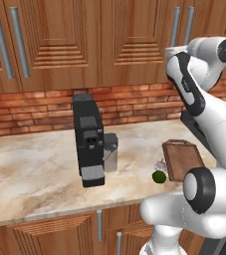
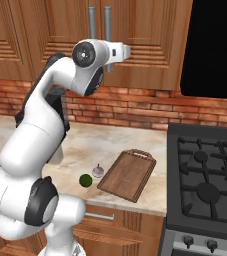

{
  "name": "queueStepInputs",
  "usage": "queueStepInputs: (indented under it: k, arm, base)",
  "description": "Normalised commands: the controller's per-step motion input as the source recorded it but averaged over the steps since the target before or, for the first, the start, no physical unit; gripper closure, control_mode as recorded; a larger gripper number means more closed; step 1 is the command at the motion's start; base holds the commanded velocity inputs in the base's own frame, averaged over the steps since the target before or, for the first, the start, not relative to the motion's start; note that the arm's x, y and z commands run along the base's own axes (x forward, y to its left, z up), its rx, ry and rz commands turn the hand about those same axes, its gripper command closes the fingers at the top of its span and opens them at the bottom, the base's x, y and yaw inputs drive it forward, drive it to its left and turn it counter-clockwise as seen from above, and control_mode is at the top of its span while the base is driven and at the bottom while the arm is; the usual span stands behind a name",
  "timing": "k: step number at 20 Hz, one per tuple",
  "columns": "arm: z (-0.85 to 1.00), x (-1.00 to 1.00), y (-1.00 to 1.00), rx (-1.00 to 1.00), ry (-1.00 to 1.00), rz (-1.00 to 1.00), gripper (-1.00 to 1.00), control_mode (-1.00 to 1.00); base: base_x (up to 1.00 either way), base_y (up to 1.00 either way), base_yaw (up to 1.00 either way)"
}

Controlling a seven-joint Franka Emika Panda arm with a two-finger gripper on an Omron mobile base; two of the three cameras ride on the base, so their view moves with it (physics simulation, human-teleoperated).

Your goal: Open the cabinet. Place the bowl and condiment on the counter. Then place the lime and garlic on the cutting board.

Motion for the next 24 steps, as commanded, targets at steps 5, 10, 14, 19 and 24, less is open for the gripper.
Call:
queueStepInputs:
  k: [5, 10, 14, 19, 24]
  arm:
    - [-0.07, 0.17, 0.02, 0.01, 0.09, 0.0, 1.0, -1.0]
    - [0.05, -0.16, -0.21, 0.06, 0.13, 0.02, 1.0, -1.0]
    - [0.08, -0.36, -0.35, 0.1, 0.09, 0.0, 1.0, -1.0]
    - [0.02, -0.45, -0.42, 0.12, 0.07, 0.0, 1.0, -1.0]
    - [0.0, -0.48, -0.46, 0.11, 0.02, 0.0, 1.0, -1.0]
  base:
    - [0.0, 0.0, 0.0]
    - [0.0, 0.0, 0.0]
    - [0.0, 0.0, 0.0]
    - [0.0, 0.0, 0.0]
    - [0.0, 0.0, 0.0]
